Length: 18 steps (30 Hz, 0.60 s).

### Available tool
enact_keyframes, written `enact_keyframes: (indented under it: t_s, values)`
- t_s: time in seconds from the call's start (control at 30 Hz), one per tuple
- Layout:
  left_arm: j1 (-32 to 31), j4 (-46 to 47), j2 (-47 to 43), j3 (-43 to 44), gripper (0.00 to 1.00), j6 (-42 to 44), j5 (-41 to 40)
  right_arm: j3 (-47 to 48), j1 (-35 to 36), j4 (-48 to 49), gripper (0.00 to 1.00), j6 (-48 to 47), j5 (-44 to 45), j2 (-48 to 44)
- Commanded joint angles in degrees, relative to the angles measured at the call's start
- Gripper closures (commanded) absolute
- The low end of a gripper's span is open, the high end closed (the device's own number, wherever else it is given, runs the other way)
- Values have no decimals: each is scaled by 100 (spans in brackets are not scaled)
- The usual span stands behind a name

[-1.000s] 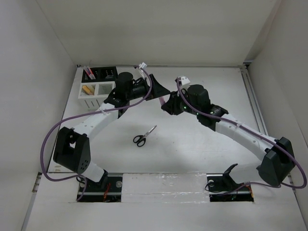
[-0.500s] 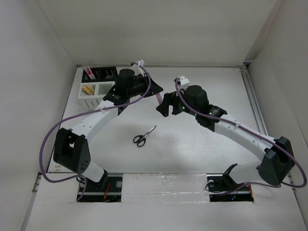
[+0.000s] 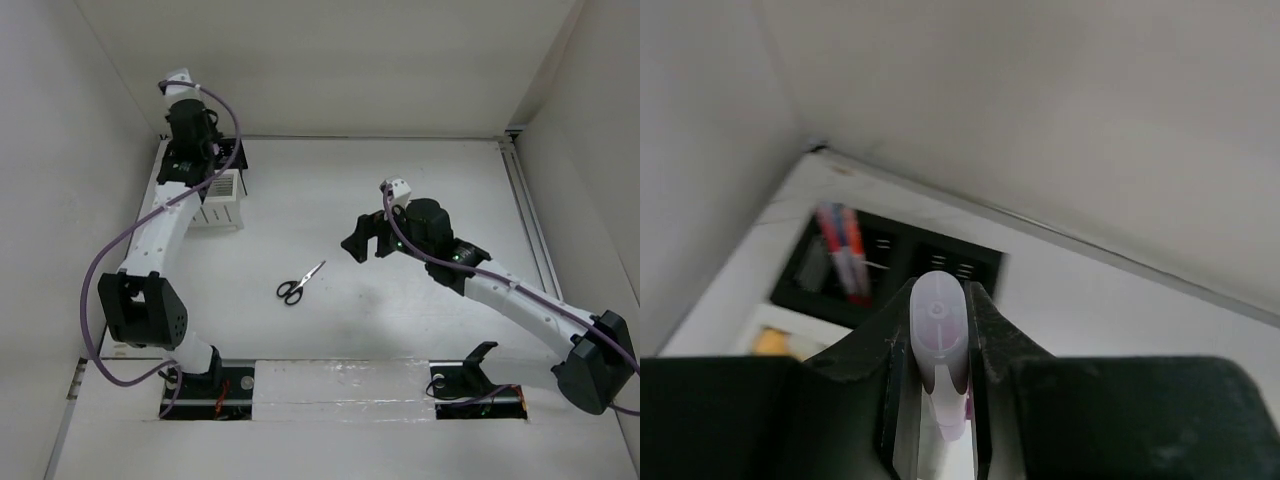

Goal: Sort the stationery into containers
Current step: Place the stationery into the container

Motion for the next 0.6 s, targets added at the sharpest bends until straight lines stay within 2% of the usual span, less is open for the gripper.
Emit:
enact_keyframes:
  t_s: [0.0,0.1,0.3,0.57]
  values:
    - [964,232,50,-177,100,-74,-2,-222,-11,268,0,-198,-291,-206]
    - [1484,688,-56,-546,100,-41,29,-468,-11,407,0,-250,-483,-338]
    - [1678,1014,14,-1073,100,13,-709,-592,41,602,0,-251,-765,-268]
    - [1749,1427,119,-1759,100,-207,-763,-592,156,602,0,-304,-871,-268]
